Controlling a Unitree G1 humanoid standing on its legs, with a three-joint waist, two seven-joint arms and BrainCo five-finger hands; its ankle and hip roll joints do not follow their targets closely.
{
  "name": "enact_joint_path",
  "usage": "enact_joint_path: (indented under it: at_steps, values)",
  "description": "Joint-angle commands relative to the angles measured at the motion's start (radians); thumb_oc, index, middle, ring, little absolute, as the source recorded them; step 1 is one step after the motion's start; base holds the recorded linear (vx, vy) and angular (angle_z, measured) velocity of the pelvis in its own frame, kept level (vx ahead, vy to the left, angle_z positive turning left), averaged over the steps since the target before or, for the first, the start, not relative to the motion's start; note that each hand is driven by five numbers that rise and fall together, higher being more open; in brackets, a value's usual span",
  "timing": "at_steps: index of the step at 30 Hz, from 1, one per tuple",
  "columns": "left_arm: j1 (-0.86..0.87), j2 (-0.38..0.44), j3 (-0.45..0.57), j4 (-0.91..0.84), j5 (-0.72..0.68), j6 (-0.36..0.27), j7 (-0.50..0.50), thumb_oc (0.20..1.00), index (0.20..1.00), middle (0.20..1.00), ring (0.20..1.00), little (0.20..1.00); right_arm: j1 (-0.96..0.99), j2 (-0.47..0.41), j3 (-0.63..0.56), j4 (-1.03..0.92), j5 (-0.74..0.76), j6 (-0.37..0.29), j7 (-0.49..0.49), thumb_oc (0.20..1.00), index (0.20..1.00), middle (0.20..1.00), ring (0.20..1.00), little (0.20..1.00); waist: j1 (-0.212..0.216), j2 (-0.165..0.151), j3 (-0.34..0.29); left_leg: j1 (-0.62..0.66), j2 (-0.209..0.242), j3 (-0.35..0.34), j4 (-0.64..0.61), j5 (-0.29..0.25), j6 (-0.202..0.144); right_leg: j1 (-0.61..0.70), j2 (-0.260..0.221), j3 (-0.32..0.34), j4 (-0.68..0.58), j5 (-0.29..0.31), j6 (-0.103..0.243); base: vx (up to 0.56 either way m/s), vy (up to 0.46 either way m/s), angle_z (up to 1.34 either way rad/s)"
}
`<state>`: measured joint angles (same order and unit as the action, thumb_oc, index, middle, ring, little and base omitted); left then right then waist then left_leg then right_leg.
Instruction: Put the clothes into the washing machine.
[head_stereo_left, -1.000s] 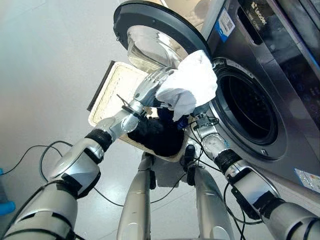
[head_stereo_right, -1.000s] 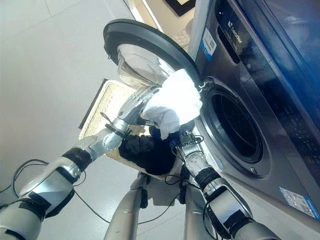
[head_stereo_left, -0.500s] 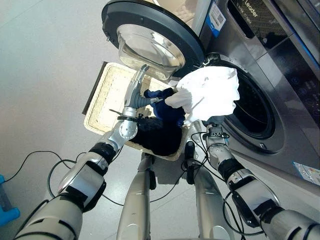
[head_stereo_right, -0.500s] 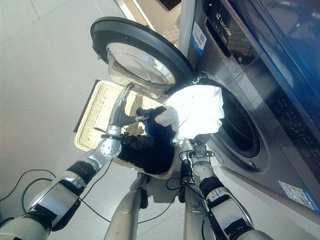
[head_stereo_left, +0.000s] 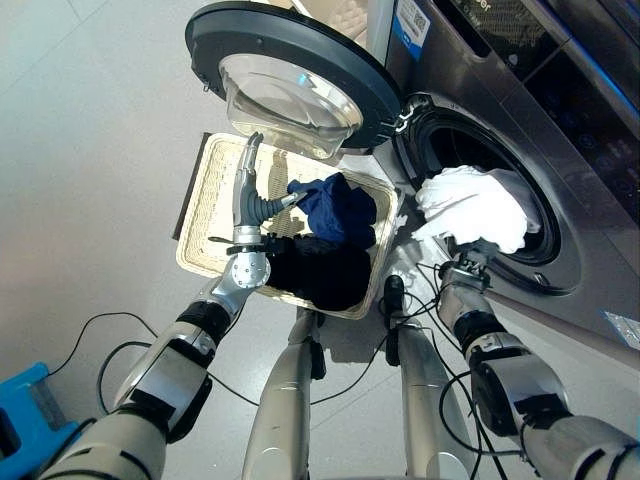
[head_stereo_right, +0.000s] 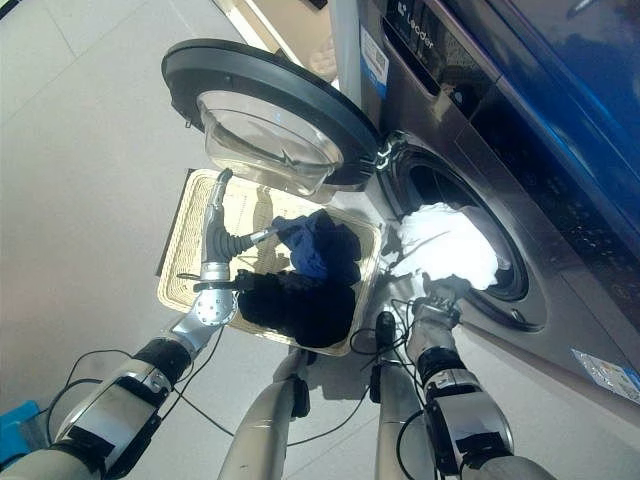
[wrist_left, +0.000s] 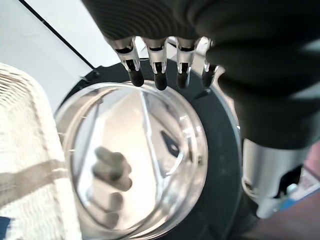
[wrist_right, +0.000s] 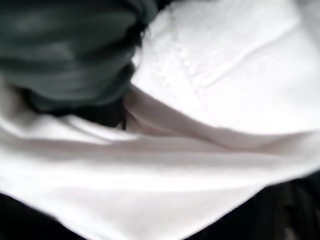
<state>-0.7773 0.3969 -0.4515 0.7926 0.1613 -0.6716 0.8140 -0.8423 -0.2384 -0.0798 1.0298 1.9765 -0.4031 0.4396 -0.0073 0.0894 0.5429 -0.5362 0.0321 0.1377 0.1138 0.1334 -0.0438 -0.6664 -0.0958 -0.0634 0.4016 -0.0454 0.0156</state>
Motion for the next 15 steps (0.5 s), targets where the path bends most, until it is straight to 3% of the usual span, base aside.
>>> enact_joint_path:
  at_steps: [1, 6, 10, 12, 15]
  values:
    - [-0.019, -0.01, 0.017, -0.106, -0.025, -0.079, 0.023, 1.0, 1.0, 1.0, 1.0, 1.0, -0.061, -0.077, -0.034, -0.033, -0.004, -0.06, -0.044, 0.2, 0.2, 0.2, 0.2, 0.2, 0.01, 0.046, -0.023, -0.048, -0.108, -0.028, 0.086, -0.101, -0.014, 0.016, -0.015, -0.128, -0.057, 0.046, 0.08, 0.0, -0.101, 0.02]
    - [0.003, 0.051, 0.009, -0.256, -0.058, -0.081, -0.029, 1.0, 1.0, 1.0, 1.0, 1.0, -0.103, -0.169, -0.034, -0.006, -0.004, -0.074, -0.111, 0.2, 0.2, 0.2, 0.2, 0.2, 0.038, 0.042, -0.023, -0.086, -0.112, -0.041, 0.099, -0.103, -0.008, -0.012, -0.023, -0.154, -0.045, 0.05, 0.086, -0.01, -0.124, 0.03]
    - [0.035, 0.089, 0.008, -0.348, -0.096, -0.082, -0.076, 1.0, 1.0, 1.0, 1.0, 1.0, -0.122, -0.233, -0.029, 0.005, -0.004, -0.1, -0.109, 0.2, 0.2, 0.2, 0.2, 0.2, 0.052, 0.041, -0.023, -0.108, -0.115, -0.054, 0.111, -0.107, -0.004, -0.031, -0.029, -0.167, -0.032, 0.052, 0.088, 0.01, -0.115, 0.05]
    - [0.054, 0.115, -0.002, -0.424, -0.131, -0.062, -0.124, 1.0, 1.0, 1.0, 1.0, 1.0, -0.15, -0.291, -0.031, 0.018, -0.004, -0.161, -0.13, 0.2, 0.2, 0.2, 0.2, 0.2, 0.062, 0.041, -0.023, -0.127, -0.117, -0.062, 0.12, -0.109, 0.0, -0.052, -0.036, -0.176, -0.018, 0.056, 0.091, 0.01, -0.146, 0.07]
    - [0.06, 0.129, -0.009, -0.455, -0.136, -0.057, -0.129, 1.0, 1.0, 1.0, 1.0, 1.0, -0.176, -0.322, -0.042, 0.014, -0.004, -0.201, -0.161, 0.2, 0.2, 0.2, 0.2, 0.2, 0.065, 0.043, -0.023, -0.135, -0.117, -0.062, 0.119, -0.107, 0.001, -0.06, -0.041, -0.182, -0.018, 0.06, 0.092, 0.0, -0.076, 0.1]
